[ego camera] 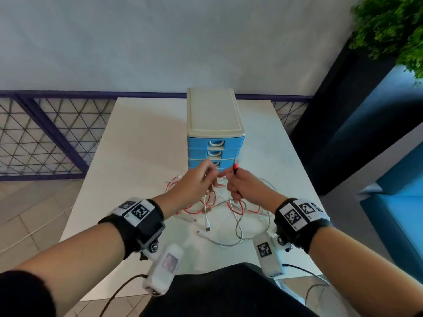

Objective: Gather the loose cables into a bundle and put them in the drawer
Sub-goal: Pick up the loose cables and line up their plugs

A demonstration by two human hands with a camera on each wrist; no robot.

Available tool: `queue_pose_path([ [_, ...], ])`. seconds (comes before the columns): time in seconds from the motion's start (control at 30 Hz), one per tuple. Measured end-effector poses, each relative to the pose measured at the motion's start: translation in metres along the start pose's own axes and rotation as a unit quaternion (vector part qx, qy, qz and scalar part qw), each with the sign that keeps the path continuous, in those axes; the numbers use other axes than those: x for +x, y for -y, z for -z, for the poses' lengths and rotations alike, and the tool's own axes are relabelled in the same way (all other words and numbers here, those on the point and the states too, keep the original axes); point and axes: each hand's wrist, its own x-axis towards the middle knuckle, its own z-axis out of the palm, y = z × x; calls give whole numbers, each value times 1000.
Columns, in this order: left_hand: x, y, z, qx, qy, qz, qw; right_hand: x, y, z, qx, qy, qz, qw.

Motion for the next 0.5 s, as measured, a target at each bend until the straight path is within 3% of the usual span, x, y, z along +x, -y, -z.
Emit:
queue_pose_path([
  [0.07, -1, 20, -12, 198, 141, -66, 968, 2, -2, 2, 0, -45, -6, 999],
  [0.13, -4, 38, -24, 328, 266, -117, 899, 2, -1, 1, -19, -76, -12, 997],
  [0.23, -9, 58, -42, 468, 314, -190, 804, 6, 1, -1, -12, -101, -21, 995],
  [0.33, -11, 72, -51, 555, 320, -180, 746, 6, 2, 1, 30, -126, -19, 991],
  [0.43, -7, 86, -49, 566, 284, -193, 749, 3, -2, 8, 45, -150, -13, 988],
  [0.5, -4, 84, -43, 512, 283, -166, 794, 0, -7, 11, 47, -156, -7, 987],
])
